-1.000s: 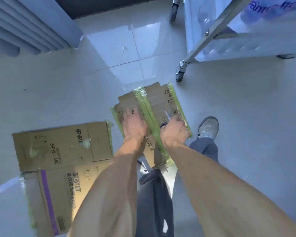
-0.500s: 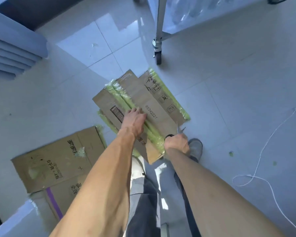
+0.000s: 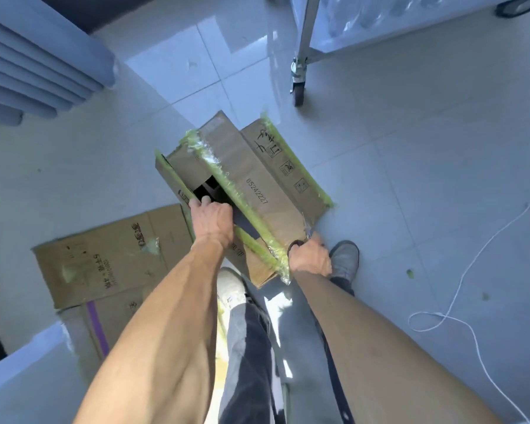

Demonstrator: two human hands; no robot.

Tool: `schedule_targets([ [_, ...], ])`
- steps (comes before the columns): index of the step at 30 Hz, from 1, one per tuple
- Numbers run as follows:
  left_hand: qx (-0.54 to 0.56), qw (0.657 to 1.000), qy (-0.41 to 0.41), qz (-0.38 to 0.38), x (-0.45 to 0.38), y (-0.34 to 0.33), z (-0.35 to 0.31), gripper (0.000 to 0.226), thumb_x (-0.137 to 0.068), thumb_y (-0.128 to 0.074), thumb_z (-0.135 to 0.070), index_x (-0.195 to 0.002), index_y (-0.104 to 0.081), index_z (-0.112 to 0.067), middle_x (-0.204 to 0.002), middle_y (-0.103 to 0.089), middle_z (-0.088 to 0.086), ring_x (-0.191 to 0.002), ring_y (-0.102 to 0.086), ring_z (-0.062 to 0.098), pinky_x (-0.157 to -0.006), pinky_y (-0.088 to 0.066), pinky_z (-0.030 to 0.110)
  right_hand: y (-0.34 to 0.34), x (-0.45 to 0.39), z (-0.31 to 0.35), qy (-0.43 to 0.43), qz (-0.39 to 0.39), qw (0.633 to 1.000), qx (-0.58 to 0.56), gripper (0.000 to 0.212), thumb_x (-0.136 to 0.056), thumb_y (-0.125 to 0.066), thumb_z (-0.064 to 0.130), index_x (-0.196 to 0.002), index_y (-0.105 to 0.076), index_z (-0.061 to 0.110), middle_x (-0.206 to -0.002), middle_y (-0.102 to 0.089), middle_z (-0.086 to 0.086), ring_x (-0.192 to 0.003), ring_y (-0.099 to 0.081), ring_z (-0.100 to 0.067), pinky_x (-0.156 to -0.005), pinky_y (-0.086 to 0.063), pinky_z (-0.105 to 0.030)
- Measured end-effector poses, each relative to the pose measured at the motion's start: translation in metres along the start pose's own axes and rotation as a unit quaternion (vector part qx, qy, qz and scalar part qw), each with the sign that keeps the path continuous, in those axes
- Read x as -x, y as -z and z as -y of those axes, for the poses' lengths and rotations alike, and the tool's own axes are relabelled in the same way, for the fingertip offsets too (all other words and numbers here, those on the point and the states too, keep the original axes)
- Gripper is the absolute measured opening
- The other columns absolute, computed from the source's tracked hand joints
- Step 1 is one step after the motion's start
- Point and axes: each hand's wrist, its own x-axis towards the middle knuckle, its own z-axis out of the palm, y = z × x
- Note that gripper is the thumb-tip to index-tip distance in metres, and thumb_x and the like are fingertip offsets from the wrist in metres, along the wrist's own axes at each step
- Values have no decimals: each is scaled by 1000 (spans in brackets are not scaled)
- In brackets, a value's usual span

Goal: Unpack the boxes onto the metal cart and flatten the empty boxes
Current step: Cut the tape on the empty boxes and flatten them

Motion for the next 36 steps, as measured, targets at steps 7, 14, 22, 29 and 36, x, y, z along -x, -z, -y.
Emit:
schedule_targets([
  [7, 103, 994, 25, 34, 40, 12, 18, 25, -71, -51, 4, -73, -60, -19, -69, -50, 0, -100, -46, 24, -90, -38, 41, 14, 33, 16, 11, -17, 999, -35, 45, -99, -44, 20, -140, -38, 4, -136, -48, -20, -123, -49, -36, -95, -42, -39],
  [14, 176, 979, -105, 11, 64, 35, 43, 18, -87, -59, -10, -99, -69, -18, -103, -60, 3, -109, -47, 23, -87, -49, 35, 31, 56, 26, -119, -106, 970, -182, 38, -86, -61, 21, -122, -57, 8, -116, -63, -21, -109, -61, -37, -91, -51, -40],
  [22, 168, 979, 99, -55, 84, 38, 78, 13, -93, -58, -36, -92, -64, -24, -85, -63, 2, -95, -50, 24, -81, -29, 36, 41, 84, 75, 180, -149, 958, -164, 44, -88, -62, 17, -131, -56, 23, -115, -56, -11, -112, -54, -30, -92, -43, -36],
  [29, 197, 976, 86, -36, 79, 13, 22, 24, -89, -51, -4, -105, -60, -20, -95, -68, 4, -96, -56, 28, -79, -31, 37, 44, 68, 87, 312, -249, 916, 19, 45, -90, -60, 17, -133, -48, 17, -121, -52, -11, -120, -45, -29, -95, -34, -40],
  [36, 294, 955, 42, 5, 24, 7, -15, 29, -95, -42, -21, -97, -68, -8, -101, -69, 19, -96, -64, 37, -77, -47, 33, 25, 26, 63, 204, -245, 947, 32, 36, -92, -58, 23, -126, -49, 18, -113, -55, -10, -108, -54, -29, -89, -36, -41],
])
